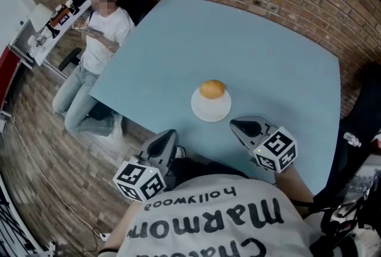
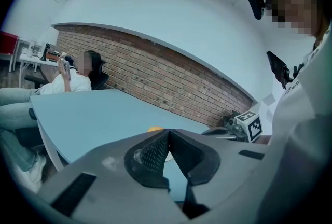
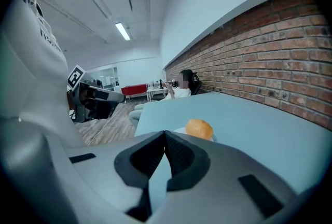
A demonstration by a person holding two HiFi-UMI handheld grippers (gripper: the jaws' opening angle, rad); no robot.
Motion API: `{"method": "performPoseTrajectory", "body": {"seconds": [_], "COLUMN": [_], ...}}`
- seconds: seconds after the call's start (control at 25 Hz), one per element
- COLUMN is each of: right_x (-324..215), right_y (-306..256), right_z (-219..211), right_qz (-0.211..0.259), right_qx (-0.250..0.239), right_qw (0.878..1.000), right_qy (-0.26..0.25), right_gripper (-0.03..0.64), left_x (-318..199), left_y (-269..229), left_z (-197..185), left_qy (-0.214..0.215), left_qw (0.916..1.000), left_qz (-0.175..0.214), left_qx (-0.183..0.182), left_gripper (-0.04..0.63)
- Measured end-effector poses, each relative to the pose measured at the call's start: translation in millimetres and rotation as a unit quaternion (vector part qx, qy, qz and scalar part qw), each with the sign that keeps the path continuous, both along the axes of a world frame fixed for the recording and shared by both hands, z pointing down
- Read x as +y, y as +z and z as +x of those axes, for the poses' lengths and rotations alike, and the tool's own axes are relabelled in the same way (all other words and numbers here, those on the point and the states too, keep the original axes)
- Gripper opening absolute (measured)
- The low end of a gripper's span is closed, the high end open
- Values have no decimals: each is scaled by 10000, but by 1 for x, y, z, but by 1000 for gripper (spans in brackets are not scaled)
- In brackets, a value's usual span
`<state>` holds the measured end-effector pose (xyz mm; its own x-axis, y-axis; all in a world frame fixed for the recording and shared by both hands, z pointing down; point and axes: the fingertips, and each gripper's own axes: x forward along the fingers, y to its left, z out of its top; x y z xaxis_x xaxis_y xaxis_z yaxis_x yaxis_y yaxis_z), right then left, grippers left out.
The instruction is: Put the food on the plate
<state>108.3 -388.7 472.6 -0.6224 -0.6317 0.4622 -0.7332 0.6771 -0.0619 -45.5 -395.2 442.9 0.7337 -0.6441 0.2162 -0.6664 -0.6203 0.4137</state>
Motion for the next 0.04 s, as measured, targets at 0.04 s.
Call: {"method": "performPoseTrajectory", "body": {"seconds": [0.04], "right_x": [0], "right_y": [0], "right_z": [0], "right_qz": [0], "right_qx": [7], "right_qw": [10000], "right_qy": [-9], "right_gripper": [9], "left_x": [0], "left_y": [0], "left_z": [1], "left_qy": [10], "left_qw": [10000], "left_qz": [-9], "left_qx": [6], "left_gripper": [6]}}
